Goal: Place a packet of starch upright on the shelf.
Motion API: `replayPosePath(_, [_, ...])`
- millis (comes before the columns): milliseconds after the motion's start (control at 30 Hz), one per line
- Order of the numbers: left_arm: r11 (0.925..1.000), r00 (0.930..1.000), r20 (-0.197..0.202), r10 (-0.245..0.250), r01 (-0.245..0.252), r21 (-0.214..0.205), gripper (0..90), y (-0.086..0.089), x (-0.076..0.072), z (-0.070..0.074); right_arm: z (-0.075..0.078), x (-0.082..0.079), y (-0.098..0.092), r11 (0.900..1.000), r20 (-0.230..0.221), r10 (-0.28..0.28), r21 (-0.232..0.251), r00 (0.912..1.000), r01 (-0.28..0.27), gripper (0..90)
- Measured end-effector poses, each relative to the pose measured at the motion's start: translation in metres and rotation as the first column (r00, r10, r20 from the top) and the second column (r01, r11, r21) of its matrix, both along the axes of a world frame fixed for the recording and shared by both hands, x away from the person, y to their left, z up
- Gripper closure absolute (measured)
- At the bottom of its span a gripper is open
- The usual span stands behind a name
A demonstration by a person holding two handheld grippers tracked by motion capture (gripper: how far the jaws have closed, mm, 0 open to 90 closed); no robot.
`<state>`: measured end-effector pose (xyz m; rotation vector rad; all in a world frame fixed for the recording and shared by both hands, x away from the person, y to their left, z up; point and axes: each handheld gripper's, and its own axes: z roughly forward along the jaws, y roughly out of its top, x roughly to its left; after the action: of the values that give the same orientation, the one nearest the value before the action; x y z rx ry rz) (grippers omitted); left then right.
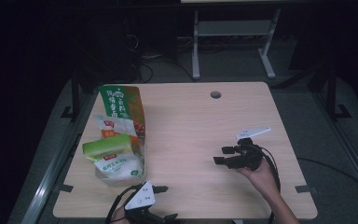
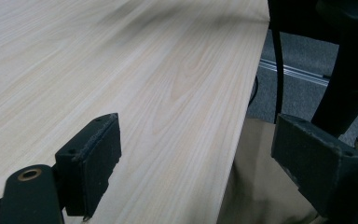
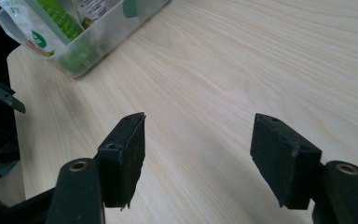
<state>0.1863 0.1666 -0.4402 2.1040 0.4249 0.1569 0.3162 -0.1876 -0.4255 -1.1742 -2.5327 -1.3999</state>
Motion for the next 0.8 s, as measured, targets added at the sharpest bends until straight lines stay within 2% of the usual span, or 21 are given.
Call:
replayPosePath(300, [0.9999, 1.0000, -0.001, 0.006, -0.006, -0.008, 15.6, 0.000, 0.000, -0.001, -0.007, -0.012, -0.013, 0.9998, -0.003, -0.018, 0.000, 0.9998, 0.018, 34.4])
replayPosePath(800, [1.0000, 1.0000, 0.002, 0.002, -0.002, 0.003, 15.6, 0.000, 0.000, -0.001, -0.016, -0.034, -0.028, 0.9991, 0.000, -0.041, 0.008, 0.9992, 0.041, 33.7])
